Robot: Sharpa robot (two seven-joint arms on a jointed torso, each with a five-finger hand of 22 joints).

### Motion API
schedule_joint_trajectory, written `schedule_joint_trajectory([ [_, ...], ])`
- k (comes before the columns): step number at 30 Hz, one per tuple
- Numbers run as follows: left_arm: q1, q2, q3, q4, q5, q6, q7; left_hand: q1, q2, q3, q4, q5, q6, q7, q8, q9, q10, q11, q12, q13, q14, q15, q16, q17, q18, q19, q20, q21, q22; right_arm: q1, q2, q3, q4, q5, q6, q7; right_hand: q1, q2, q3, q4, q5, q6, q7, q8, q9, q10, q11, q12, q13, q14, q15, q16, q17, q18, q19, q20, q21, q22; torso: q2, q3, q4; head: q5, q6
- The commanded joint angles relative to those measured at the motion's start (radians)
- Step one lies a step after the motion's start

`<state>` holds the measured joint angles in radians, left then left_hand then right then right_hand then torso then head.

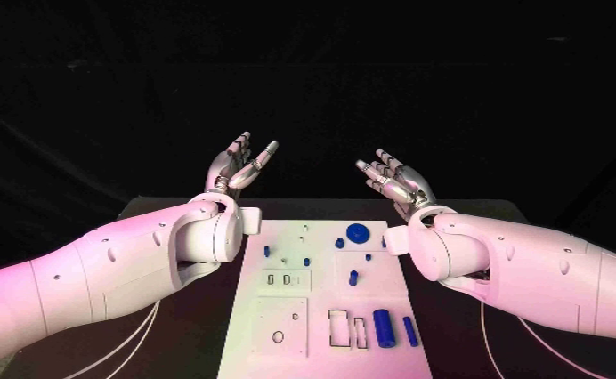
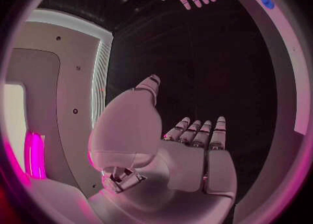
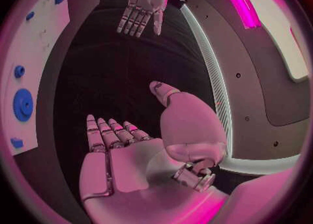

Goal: Assemble the parts on the task board

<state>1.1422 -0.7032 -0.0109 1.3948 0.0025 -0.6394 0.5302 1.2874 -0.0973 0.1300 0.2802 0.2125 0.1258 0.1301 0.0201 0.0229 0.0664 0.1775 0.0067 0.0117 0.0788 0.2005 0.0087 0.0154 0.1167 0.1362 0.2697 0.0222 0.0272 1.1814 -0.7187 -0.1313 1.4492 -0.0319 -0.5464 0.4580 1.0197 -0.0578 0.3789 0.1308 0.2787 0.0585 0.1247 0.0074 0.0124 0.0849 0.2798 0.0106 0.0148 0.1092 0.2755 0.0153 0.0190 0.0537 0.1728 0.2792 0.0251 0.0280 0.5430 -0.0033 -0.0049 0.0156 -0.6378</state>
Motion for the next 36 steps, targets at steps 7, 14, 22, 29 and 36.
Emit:
schedule_joint_trajectory([
  [7, 0.001, 0.002, 0.000, 0.000, -0.005, 0.058, 0.031, 0.092, 0.019, 0.047, 0.009, 0.006, 0.133, 0.154, 0.043, 0.028, 0.144, 0.072, 0.034, 0.020, 0.164, 0.046, 0.058, 0.038, 0.001, 0.056, 0.023, 0.041, 0.019, 0.036, 0.019, -0.033, -0.036, -0.077, 0.250, -0.052, 0.196, -0.020, 0.066, -0.109, -0.008, 0.267, 0.176, 0.090, 0.059, 0.334, -0.009, 0.076, 0.038, 0.347, -0.023, 0.107, 0.066, 0.050, 0.186, 0.011, 0.085, 0.044, 0.000, 0.0000, -0.0001, 0.000, 0.000],
  [14, 0.002, -0.046, -0.001, 0.020, -0.010, 0.141, 0.036, 0.167, 0.015, 0.119, -0.012, 0.002, 0.561, 0.149, 0.200, 0.120, 0.728, 0.057, 0.157, 0.057, 0.697, -0.002, 0.251, 0.141, 0.049, 0.549, 0.019, 0.272, 0.122, 0.066, -0.016, -0.033, -0.072, -0.398, 0.132, -0.003, 0.256, -0.046, 0.105, -0.176, -0.042, 0.570, 0.166, 0.184, 0.118, 0.751, -0.042, 0.131, 0.051, 0.697, -0.072, 0.200, 0.114, 0.102, 0.494, 0.009, 0.205, 0.093, 0.032, 0.0038, 0.0058, -0.002, -0.014],
  [22, 0.003, -0.076, -0.001, 0.050, -0.052, 0.203, 0.000, 0.185, -0.018, 0.213, -0.012, -0.006, 0.737, 0.102, 0.256, 0.146, 0.924, 0.001, 0.148, 0.054, 0.902, -0.068, 0.316, 0.196, 0.068, 0.728, -0.028, 0.367, 0.145, 0.087, -0.027, -0.031, -0.082, -0.636, 0.120, -0.068, 0.257, -0.086, 0.176, -0.203, -0.064, 0.805, 0.120, 0.235, 0.148, 0.938, -0.094, 0.102, 0.048, 0.884, -0.131, 0.230, 0.121, 0.131, 0.656, -0.021, 0.265, 0.099, 0.059, 0.0051, 0.0034, -0.009, -0.007],
  [29, 0.003, -0.123, 0.000, 0.112, -0.093, 0.241, -0.030, 0.184, -0.049, 0.245, -0.019, -0.008, 0.769, 0.090, 0.265, 0.153, 0.996, -0.017, 0.129, 0.055, 0.972, -0.092, 0.340, 0.231, 0.067, 0.775, -0.053, 0.406, 0.158, 0.106, -0.040, -0.028, -0.075, -0.937, 0.174, -0.207, 0.252, -0.115, 0.183, -0.215, -0.058, 0.889, 0.079, 0.254, 0.159, 1.090, -0.143, 0.092, 0.055, 1.049, -0.189, 0.275, 0.145, 0.131, 0.777, -0.078, 0.350, 0.134, 0.091, 0.0013, 0.0086, -0.017, -0.003],
  [36, 0.005, -0.175, 0.002, 0.191, -0.115, 0.248, -0.039, 0.189, -0.064, 0.259, -0.031, -0.008, 0.773, 0.089, 0.264, 0.155, 1.012, -0.020, 0.114, 0.054, 0.990, -0.098, 0.349, 0.246, 0.066, 0.785, -0.062, 0.424, 0.166, 0.121, -0.055, -0.024, -0.042, -1.232, 0.234, -0.372, 0.250, -0.136, 0.141, -0.219, -0.049, 0.943, 0.044, 0.265, 0.178, 1.195, -0.185, 0.084, 0.063, 1.189, -0.243, 0.345, 0.221, 0.128, 0.868, -0.136, 0.462, 0.196, 0.122, -0.0015, 0.0203, -0.023, -0.011],
])
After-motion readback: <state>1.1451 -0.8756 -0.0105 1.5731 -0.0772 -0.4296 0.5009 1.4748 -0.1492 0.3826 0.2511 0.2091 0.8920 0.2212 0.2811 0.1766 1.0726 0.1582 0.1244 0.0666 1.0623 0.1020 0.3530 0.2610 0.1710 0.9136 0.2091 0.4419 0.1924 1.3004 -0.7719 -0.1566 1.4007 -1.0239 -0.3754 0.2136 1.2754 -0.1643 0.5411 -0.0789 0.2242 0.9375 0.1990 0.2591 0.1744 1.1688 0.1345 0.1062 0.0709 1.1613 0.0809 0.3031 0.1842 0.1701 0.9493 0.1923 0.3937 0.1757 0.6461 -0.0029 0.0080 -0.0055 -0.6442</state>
